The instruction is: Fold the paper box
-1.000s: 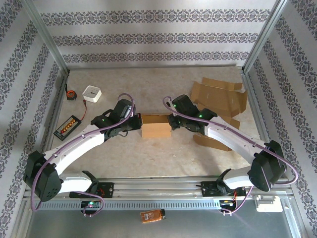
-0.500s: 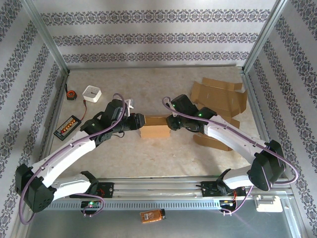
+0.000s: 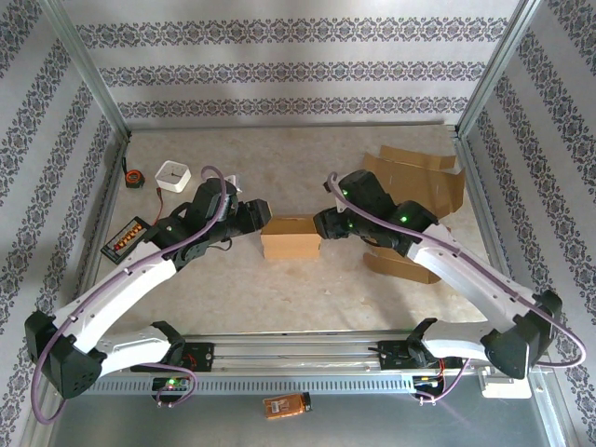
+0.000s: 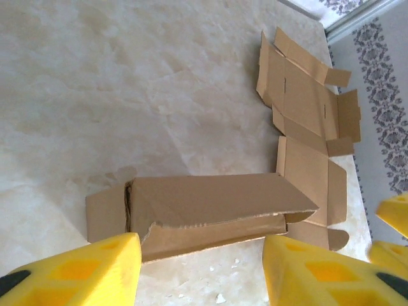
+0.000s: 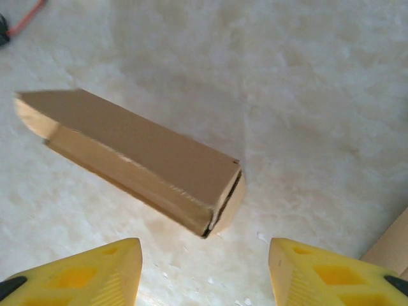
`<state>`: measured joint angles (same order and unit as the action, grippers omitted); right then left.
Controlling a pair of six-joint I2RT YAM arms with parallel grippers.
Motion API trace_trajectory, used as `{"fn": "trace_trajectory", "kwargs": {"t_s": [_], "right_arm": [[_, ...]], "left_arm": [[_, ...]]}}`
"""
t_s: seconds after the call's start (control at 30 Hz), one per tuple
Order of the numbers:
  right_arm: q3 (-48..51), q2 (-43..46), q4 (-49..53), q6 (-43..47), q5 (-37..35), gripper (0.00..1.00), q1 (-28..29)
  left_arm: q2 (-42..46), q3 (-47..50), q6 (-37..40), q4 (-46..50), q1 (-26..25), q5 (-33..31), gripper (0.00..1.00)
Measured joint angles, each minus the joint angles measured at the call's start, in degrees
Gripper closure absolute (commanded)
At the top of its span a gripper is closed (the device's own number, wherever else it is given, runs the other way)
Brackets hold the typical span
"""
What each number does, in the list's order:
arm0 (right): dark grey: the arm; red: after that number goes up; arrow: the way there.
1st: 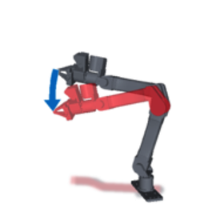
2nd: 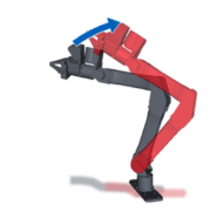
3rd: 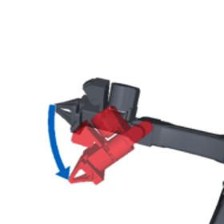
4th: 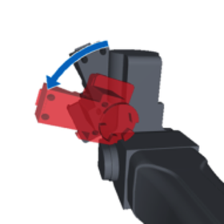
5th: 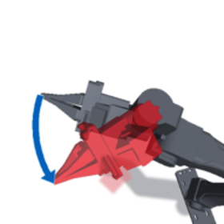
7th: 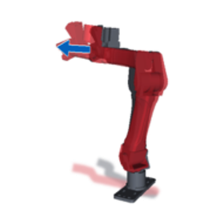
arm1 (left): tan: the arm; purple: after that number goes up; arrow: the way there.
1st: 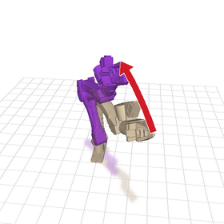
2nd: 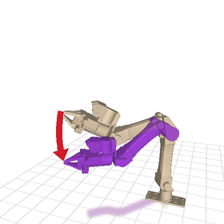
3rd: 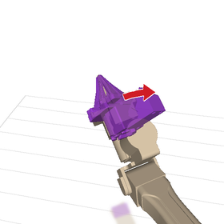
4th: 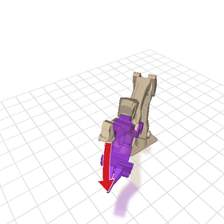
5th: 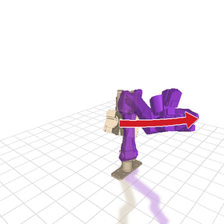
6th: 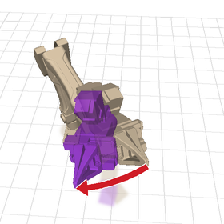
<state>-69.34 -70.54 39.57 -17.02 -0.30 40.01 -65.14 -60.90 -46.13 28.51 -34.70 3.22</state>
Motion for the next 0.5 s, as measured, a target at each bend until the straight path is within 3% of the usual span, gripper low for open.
{"fn": "trace_trajectory", "kwargs": {"t_s": [0.27,0.43,0.5], "right_arm": [[-1.6,-3.82,-1.81,-10.34,8.68,0.57,-8.87],[-1.53,-8.61,-2.12,-13.35,13.4,0.63,-9.09],[-1.42,-9.31,-2.19,-13.94,14.62,0.67,-9.01]], "left_arm": [[-3.3,1.75,-8.74,-1.44,5.16,3.21,0.49],[-6.54,3.19,-11.5,-3.96,5.57,8.11,0.53],[-7.54,3.41,-12.0,-4.83,5.57,9.4,0.6]]}}
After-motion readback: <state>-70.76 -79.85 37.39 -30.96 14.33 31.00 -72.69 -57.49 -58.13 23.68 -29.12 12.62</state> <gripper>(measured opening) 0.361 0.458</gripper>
